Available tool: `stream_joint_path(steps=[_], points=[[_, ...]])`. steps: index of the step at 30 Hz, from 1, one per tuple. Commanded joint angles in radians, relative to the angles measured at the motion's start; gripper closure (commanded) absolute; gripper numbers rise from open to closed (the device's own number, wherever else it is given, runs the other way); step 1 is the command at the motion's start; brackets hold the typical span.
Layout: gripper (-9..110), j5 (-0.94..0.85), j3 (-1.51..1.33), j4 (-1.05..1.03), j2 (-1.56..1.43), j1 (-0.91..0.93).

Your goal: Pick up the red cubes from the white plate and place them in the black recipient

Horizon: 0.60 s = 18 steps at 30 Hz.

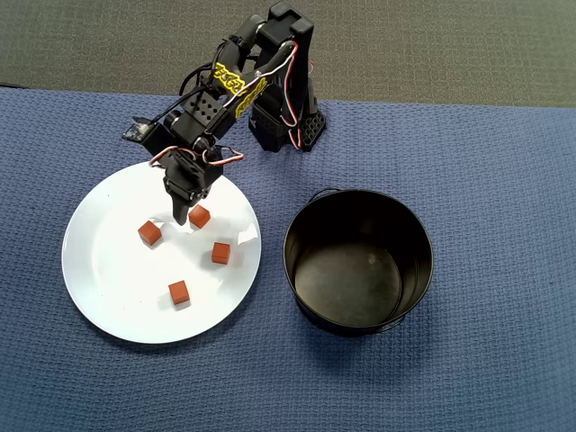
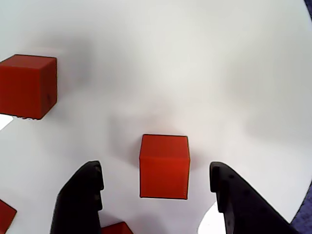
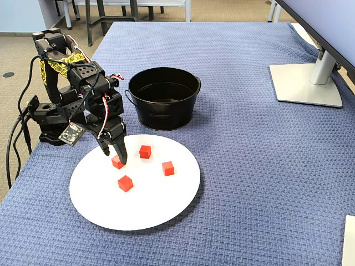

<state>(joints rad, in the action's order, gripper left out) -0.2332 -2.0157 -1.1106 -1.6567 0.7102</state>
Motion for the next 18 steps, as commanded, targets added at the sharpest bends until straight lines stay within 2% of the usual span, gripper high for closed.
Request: stream_joint_path(steps=[1,18], points=[[80,-0.023,0.071,0.026,0.011,0.000],[80,-0.048,0.089,0.066,0.104,-0.018]])
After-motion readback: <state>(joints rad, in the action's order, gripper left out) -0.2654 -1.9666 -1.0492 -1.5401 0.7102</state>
